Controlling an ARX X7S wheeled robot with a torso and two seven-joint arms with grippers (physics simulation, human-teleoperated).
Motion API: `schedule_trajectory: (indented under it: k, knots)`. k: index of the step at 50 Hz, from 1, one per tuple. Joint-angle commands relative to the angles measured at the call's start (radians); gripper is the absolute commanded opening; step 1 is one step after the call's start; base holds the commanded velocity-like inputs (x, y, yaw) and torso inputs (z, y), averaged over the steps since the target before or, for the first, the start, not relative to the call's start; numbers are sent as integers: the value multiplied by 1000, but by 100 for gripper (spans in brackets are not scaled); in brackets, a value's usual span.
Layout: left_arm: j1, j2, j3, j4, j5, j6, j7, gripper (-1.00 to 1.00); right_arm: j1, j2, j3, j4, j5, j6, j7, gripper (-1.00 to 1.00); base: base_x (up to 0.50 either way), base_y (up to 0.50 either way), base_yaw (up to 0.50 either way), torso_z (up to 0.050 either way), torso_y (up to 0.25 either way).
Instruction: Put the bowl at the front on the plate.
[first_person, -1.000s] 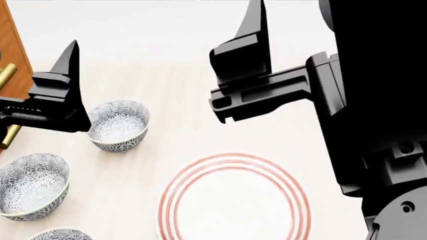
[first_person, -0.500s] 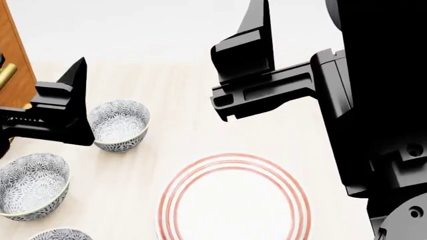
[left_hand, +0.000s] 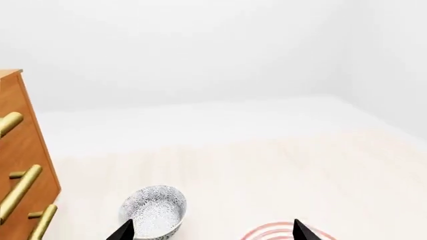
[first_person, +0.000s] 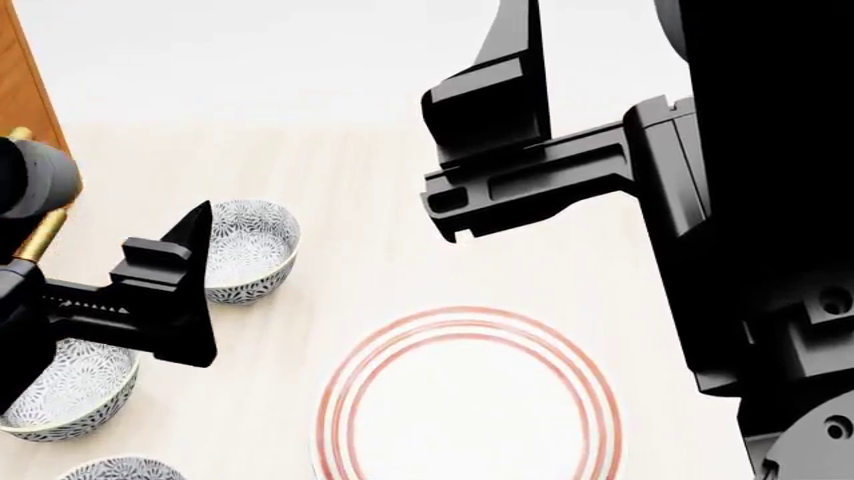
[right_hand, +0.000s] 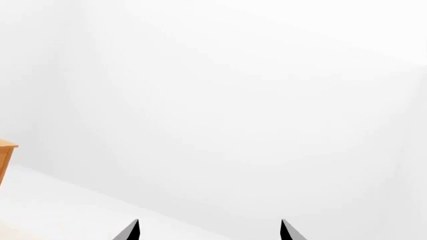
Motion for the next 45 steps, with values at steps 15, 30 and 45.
schedule_trajectory:
  k: [15,30,45]
  knots:
    - [72,-16,39,3,20,8,19,100,-7,14,-5,-9,-1,-18,-3,100,0,0,0,0,0]
    - [125,-20,51,11,50,20,33,100,-9,19,-10,-11,-6,-26,-9,100,0,0,0,0,0]
    - [178,-19,64,0,102,27,72,100,-12,30,-9,-15,-5,-38,-9,100,0,0,0,0,0]
